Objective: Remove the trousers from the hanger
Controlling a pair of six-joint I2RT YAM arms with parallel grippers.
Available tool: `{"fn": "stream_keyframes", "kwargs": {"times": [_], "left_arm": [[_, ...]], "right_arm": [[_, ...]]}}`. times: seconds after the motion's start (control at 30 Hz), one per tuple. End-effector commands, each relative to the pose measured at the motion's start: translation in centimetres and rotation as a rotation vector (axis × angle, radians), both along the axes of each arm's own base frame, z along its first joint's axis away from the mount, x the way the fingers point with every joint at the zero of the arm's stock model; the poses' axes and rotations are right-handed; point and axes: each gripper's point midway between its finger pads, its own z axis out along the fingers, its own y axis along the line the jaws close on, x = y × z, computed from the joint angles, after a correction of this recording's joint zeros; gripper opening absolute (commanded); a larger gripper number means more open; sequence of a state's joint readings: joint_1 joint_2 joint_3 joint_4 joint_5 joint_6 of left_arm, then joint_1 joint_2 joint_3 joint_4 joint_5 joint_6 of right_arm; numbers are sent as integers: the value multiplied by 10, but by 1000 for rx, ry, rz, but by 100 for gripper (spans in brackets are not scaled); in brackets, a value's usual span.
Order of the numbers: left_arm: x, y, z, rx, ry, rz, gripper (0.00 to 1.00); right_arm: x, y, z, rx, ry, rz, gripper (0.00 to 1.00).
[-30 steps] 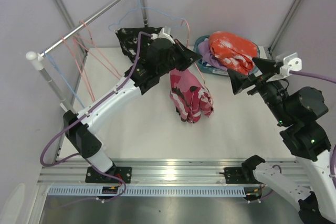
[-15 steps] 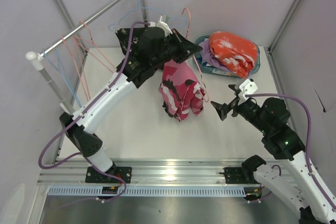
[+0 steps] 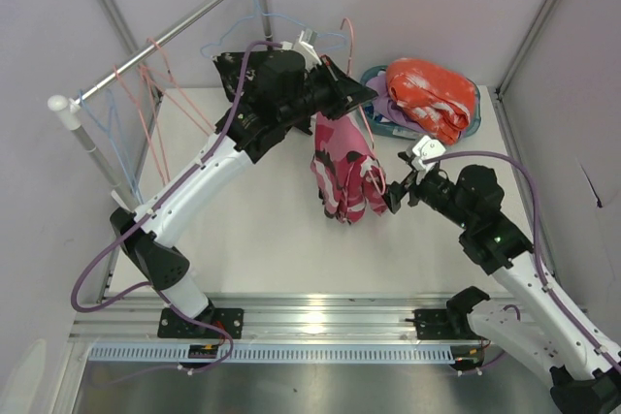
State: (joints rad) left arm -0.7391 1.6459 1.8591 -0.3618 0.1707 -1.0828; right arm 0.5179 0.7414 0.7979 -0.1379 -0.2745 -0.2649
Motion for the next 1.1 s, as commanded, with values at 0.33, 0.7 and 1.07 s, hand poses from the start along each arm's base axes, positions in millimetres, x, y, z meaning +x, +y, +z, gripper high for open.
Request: {"fn": "stream_keyframes", "kwargs": {"times": [0.33,0.7,1.07], "left_arm": [[-33,4,84,-243,-137,-118,0],[-38,6,88,-245,-147,-132,0],[-31,16,42,-172,-77,-62,0]], "right_arm": [[16,19,27,101,-128,48,88],[27,33,15,140,-85,72,64],[43,8,78,314,-194,-99,0]]}}
